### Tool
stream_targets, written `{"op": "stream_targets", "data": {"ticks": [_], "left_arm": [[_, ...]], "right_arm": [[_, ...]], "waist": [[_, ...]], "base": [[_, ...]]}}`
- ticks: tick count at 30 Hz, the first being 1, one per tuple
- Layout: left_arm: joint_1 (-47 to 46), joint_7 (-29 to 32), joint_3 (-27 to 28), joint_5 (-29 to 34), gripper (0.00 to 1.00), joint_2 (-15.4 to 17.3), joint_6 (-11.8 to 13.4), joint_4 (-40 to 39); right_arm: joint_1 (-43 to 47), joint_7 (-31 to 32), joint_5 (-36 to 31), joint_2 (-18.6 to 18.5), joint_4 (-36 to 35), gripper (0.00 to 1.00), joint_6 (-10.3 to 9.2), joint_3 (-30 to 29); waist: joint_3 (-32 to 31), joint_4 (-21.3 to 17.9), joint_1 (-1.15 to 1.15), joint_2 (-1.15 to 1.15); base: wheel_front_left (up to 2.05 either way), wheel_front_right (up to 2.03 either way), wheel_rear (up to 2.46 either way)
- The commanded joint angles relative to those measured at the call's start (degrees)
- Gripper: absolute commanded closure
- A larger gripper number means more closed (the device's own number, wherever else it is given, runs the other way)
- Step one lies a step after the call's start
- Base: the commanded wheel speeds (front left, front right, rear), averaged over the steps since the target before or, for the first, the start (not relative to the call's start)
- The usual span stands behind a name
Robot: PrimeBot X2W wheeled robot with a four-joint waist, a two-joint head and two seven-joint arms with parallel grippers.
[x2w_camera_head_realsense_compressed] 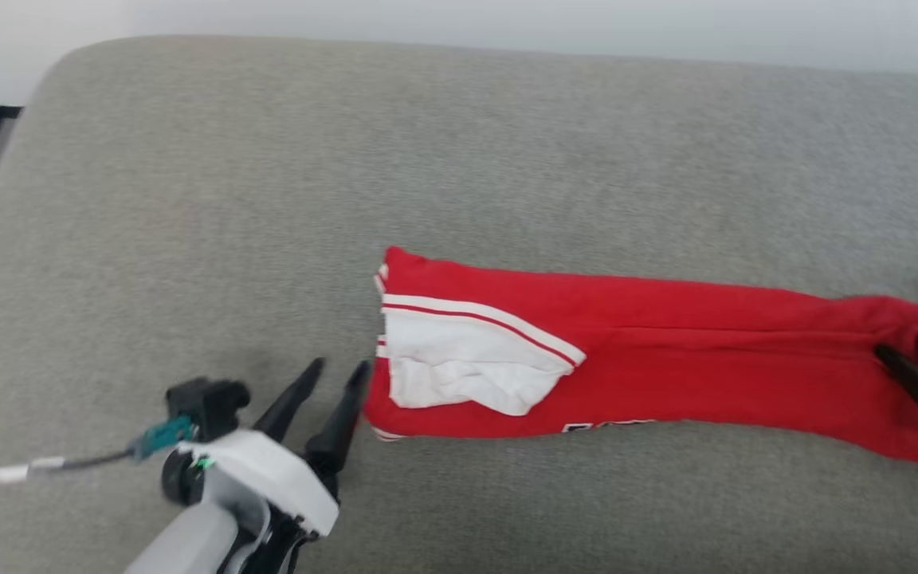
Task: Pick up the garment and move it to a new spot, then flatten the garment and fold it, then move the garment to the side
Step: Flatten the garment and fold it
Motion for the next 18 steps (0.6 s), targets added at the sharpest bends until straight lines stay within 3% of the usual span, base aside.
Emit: {"op": "stream_targets", "data": {"ticks": [1, 3, 7, 14, 15, 16, 18], "left_arm": [[1.9, -0.2, 2.8, 3.1, 0.0, -1.0, 0.6, 0.1], [6.9, -0.2, 11.1, 11.8, 0.0, -4.3, 1.3, -0.6], [12.2, -0.2, 20.9, 25.1, 0.0, -7.8, 1.6, -3.8], [18.1, -0.2, 32.5, 43.5, 0.0, -13.4, 0.6, -11.8], [18.7, -0.2, 33.5, 44.9, 0.0, -14.4, 0.3, -12.7], [19.3, -0.2, 34.5, 46.7, 0.0, -15.0, 0.2, -13.5], [19.9, -0.2, 35.7, 49.1, 0.0, -15.9, -0.2, -14.5]], "right_arm": [[1.8, 0.9, 0.1, 0.7, 1.4, 0.0, -0.04, 0.3], [2.5, 2.4, 0.8, 1.2, 2.7, 0.0, -0.04, -0.4], [3.7, 3.8, 1.0, 0.9, 4.1, 0.0, -0.04, -1.2], [5.2, 6.8, 1.0, 1.2, 5.6, 0.02, -0.03, -2.0], [5.2, 7.2, 0.9, 1.6, 5.9, 0.26, -0.03, -2.1], [5.1, 7.6, 0.7, 2.0, 6.3, 0.58, -0.03, -2.1], [4.9, 8.4, 0.1, 2.7, 7.0, 1.0, -0.03, -1.9]], "waist": [[-0.6, 1.4, 0.0, 0.0], [-1.1, 2.6, 0.0, 0.0], [-1.9, 4.1, 0.0, 0.0], [-2.8, 5.3, 0.0, 0.0], [-2.8, 5.3, 0.0, 0.0], [-3.0, 5.3, 0.0, 0.0], [-3.3, 5.3, 0.0, 0.0]], "base": [[0.0, 0.0, 0.0], [0.0, 0.0, 0.0], [0.0, 0.0, 0.0], [0.0, 0.0, 0.0], [0.0, 0.0, 0.0], [0.0, 0.0, 0.0], [0.0, 0.0, 0.0]]}}
